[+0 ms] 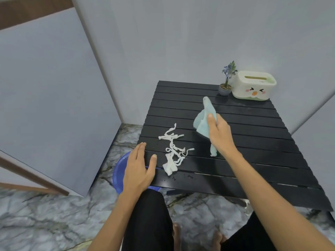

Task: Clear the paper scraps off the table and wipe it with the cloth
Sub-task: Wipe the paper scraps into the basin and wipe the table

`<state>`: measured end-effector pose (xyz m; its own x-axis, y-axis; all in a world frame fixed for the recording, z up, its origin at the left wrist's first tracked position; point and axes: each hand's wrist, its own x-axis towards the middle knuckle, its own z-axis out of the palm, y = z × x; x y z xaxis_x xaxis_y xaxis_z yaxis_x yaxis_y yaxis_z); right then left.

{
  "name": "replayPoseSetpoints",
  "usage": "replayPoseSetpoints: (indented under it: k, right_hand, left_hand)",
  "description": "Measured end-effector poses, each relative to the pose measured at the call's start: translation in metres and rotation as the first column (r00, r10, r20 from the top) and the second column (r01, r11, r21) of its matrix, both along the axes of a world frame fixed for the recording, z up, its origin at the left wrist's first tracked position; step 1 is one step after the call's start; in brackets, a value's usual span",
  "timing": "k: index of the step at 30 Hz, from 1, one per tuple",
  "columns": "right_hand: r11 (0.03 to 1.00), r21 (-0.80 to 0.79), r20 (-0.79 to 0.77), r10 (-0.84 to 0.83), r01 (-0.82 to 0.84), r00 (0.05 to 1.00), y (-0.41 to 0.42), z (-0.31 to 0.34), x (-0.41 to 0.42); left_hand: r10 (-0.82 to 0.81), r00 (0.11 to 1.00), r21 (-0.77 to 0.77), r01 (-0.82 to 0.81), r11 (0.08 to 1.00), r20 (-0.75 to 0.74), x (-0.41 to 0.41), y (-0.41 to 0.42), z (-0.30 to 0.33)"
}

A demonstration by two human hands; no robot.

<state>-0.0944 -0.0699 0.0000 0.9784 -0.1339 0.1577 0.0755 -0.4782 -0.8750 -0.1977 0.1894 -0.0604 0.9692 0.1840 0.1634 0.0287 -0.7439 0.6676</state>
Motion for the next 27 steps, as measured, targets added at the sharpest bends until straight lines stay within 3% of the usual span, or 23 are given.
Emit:
replayPoseSetpoints:
  k: [6,12,19,24,27]
  right_hand:
    - [0.917,-0.304,-0.057,0.251,-0.256,0.966,0.039,-0.035,0.053]
    - [0.788,-0.427,-0.133,0.43,-0.443,0.893,0.053,-0.056,0.065]
    - [0.635,-0.44,-0.223,0.608,-0.636,0.762,0.039,-0.051,0.036]
    - [0.587,-0.411,-0.259,0.658,-0.698,0.707,0.028,-0.047,0.013]
    - [0.607,-0.382,-0.293,0.635,-0.697,0.715,0.021,-0.044,0.006]
  left_hand:
    - [0.013,1.0,0.005,-0.013,1.0,0.014,0.001,0.001,-0.002]
    - [0.03,0.999,0.003,-0.03,1.0,0.017,0.002,-0.003,-0.003]
    - [0.059,0.998,-0.01,-0.058,0.998,0.023,0.003,-0.005,-0.005]
    - [0.067,0.998,-0.006,-0.067,0.998,0.013,0.004,-0.005,-0.006]
    - [0.066,0.998,0.004,-0.066,0.998,0.008,0.004,-0.003,-0.006]
